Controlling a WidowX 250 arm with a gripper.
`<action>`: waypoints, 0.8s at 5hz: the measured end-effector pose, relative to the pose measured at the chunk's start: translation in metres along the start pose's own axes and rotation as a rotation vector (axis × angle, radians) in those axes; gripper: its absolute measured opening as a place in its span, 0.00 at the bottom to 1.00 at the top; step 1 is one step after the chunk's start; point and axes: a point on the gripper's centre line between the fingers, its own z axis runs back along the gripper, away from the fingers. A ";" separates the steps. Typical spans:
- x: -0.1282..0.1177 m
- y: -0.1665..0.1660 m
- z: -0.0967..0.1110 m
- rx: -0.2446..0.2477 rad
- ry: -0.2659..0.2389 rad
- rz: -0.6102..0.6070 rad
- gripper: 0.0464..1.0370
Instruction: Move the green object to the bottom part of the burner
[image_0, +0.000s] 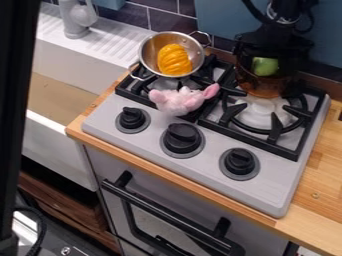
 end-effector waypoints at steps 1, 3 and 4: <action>0.000 -0.001 0.000 -0.005 0.002 0.002 0.65; 0.000 0.000 -0.002 -0.011 0.001 0.017 0.64; -0.003 0.002 0.001 -0.022 0.000 0.009 0.64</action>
